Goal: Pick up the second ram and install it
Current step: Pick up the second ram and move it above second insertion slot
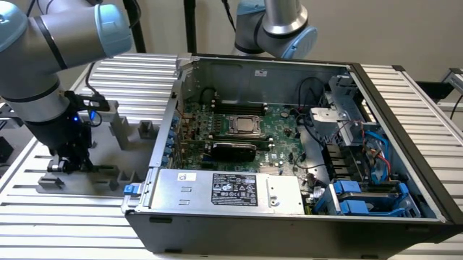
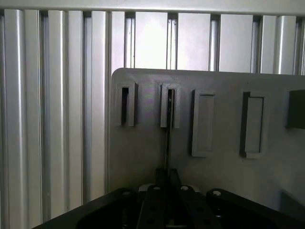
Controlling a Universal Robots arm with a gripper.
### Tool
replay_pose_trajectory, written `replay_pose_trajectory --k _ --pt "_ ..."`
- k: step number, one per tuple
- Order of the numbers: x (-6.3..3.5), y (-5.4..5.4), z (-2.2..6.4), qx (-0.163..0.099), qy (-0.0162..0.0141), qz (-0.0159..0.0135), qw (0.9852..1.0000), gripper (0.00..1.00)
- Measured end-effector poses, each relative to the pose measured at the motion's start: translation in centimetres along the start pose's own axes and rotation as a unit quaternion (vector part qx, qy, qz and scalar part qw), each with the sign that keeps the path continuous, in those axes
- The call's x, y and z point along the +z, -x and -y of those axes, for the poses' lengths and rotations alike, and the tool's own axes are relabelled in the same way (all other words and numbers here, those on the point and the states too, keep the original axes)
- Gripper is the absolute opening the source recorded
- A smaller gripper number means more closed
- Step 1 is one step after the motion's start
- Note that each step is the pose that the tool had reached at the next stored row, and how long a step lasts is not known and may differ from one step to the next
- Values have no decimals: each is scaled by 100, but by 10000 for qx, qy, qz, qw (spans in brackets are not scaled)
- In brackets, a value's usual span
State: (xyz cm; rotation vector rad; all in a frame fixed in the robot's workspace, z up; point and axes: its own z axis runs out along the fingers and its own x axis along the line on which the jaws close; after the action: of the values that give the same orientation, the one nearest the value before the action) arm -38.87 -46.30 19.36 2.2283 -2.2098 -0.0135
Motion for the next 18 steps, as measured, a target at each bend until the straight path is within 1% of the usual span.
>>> replay_pose_trajectory --k 9,18 --pt "-79 1 0 0 1 0 10000 14" --pt "-239 1 -1 0 1 0 10000 14"
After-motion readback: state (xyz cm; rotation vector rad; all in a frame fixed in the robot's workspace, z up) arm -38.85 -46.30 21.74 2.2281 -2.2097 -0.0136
